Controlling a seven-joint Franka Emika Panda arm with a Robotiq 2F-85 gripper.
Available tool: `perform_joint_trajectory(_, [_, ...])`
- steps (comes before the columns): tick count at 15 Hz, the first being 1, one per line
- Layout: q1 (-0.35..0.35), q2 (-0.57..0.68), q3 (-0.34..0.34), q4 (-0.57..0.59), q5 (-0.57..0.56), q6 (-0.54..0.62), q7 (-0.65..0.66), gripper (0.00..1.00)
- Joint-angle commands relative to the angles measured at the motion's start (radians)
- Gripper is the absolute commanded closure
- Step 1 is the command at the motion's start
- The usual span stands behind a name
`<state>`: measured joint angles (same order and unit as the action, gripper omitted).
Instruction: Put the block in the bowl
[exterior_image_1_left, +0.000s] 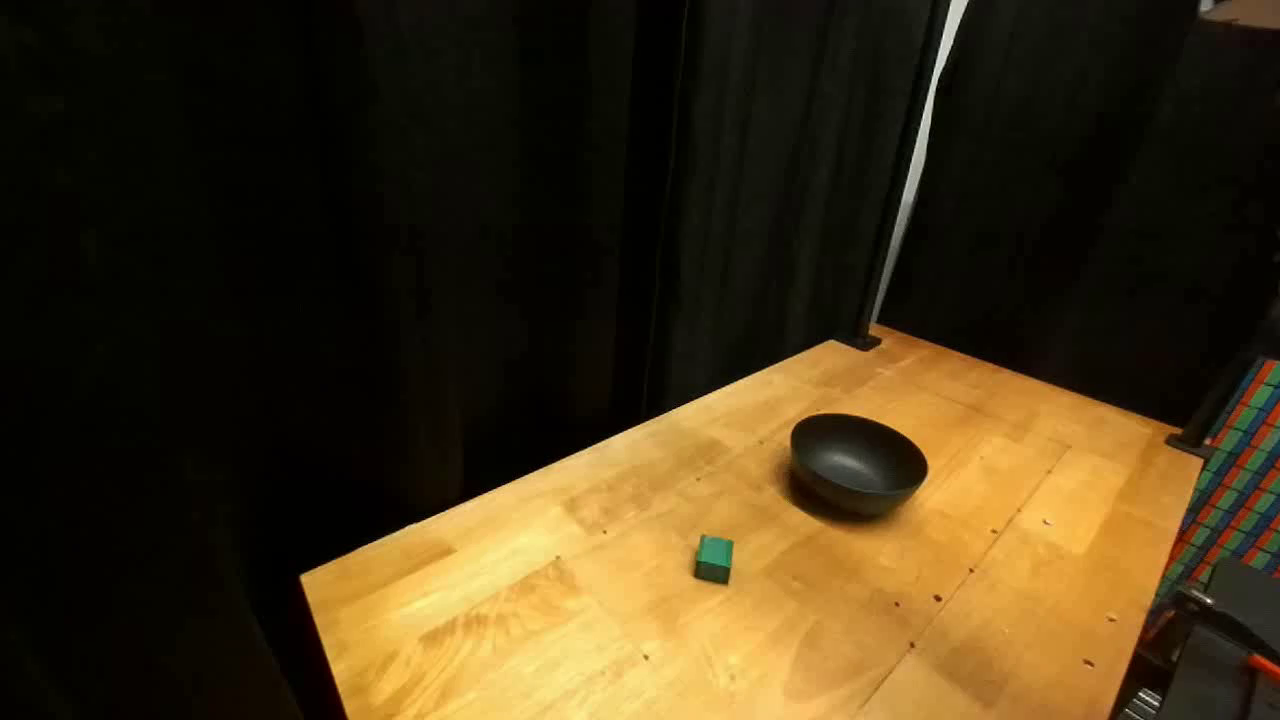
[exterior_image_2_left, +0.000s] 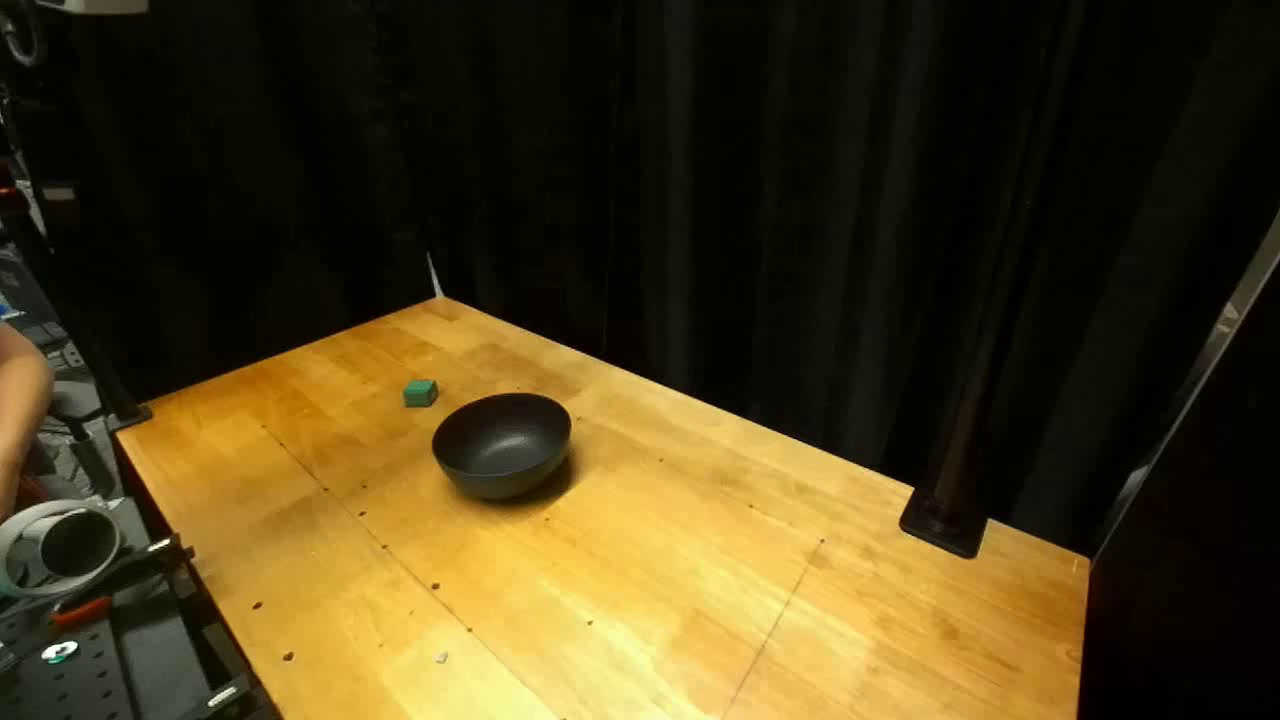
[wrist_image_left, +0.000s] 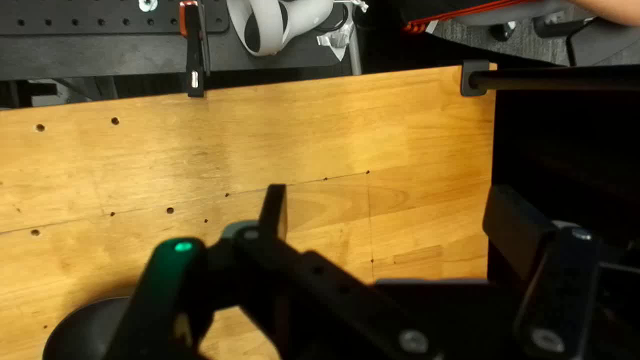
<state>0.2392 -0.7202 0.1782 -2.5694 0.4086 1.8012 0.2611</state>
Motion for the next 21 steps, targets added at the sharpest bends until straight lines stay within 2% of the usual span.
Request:
perform_joint_trajectory(1, [-0.021,-0.002,0.016,0.005,0.010,-0.007,-0.010,0.00])
perform_joint_trajectory(8, [-0.021,-0.007,0.016,0.010,0.010,-0.007,-0.010,0.00])
perform_joint_trajectory(9, [-0.027,0.021,0.027,0.004,0.006,0.026,-0.010,0.00])
perform_joint_trajectory(11, [-0.045,0.096,0.069,-0.013,-0.002,0.143,0.007,0.00])
perform_joint_trajectory(12, [-0.055,0.155,0.106,-0.024,-0.013,0.257,0.020,0.00])
perform_joint_trajectory(14, [-0.055,0.252,0.137,-0.029,-0.023,0.420,0.033,0.00])
perform_joint_trajectory(15, [-0.093,0.305,0.190,-0.026,-0.022,0.509,0.037,0.00])
perform_joint_trajectory(16, [-0.099,0.383,0.213,-0.019,-0.047,0.599,0.054,0.00])
perform_joint_trajectory(17, [-0.121,0.450,0.244,-0.014,-0.092,0.687,0.083,0.00])
perform_joint_trajectory(18, [-0.113,0.521,0.234,-0.004,-0.170,0.760,0.132,0.00])
perform_joint_trajectory(20, [-0.153,0.642,0.248,0.021,-0.343,0.863,0.244,0.00])
perform_joint_trajectory(21, [-0.203,0.695,0.278,0.036,-0.426,0.899,0.301,0.00])
